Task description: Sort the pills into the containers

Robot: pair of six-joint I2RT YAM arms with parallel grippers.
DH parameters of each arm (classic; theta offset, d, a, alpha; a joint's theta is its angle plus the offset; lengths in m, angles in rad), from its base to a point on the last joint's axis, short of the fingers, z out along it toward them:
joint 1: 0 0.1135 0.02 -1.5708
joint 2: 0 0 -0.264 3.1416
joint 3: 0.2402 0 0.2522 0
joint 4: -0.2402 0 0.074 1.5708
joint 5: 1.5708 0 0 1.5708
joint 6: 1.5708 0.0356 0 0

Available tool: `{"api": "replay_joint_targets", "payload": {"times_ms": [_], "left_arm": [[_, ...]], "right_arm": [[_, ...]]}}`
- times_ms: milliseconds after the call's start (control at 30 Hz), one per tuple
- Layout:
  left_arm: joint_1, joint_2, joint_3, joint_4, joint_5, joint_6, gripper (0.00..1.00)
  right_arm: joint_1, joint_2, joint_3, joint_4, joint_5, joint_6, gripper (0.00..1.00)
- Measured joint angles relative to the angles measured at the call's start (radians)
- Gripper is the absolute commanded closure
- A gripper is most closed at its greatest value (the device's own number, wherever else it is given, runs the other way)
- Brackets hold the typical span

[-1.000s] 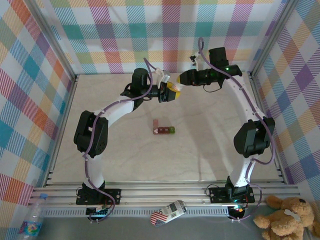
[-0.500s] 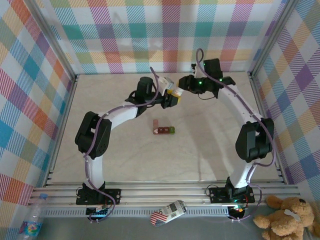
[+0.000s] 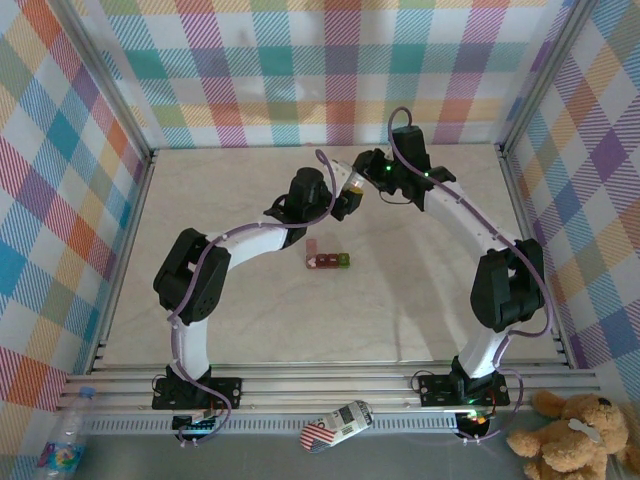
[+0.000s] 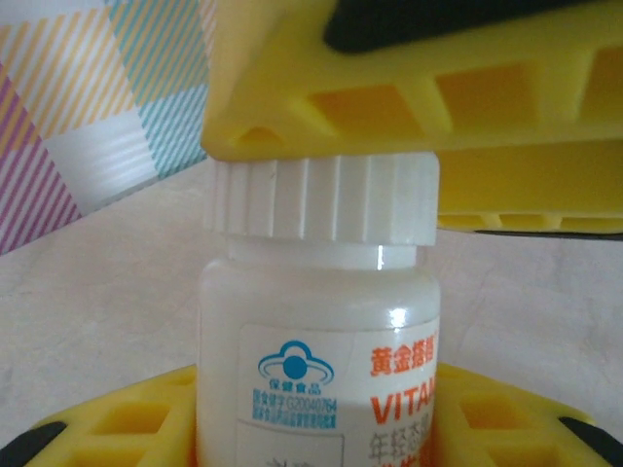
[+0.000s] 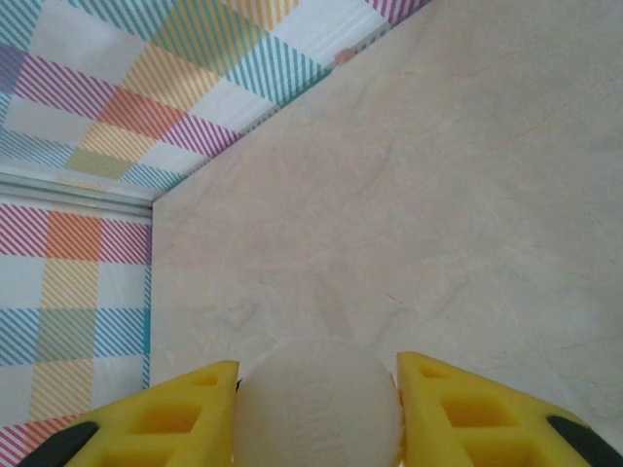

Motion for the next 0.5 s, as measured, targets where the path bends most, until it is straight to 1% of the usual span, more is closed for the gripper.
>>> {"api": "replay_joint_targets", "payload": {"times_ms": [133, 267, 333, 433, 500], "left_arm": [[-0.003, 0.000, -0.002, 0.030, -0.017, -0.011, 1.00], [0.000, 0.000, -0.002, 0.085, -0.003, -0.019, 1.00], [0.009, -0.003, -0.002, 0.112, 0.014, -0.023, 1.00], [0.032, -0.011, -0.002, 0.132, 0.054, -0.035, 1.00], [0.063, -0.017, -0.002, 0.137, 0.098, -0.043, 1.00]], "right_arm": [[-0.003, -0.001, 0.009, 0.001, -0.008, 0.022, 0.47], [-0.025, -0.019, 0.009, -0.003, -0.042, 0.029, 0.37], [-0.045, -0.051, 0.007, -0.019, -0.055, 0.021, 0.31], [-0.082, -0.133, -0.016, -0.039, -0.060, -0.010, 0.25], [-0.111, -0.190, -0.029, -0.051, -0.064, -0.045, 0.24]]}}
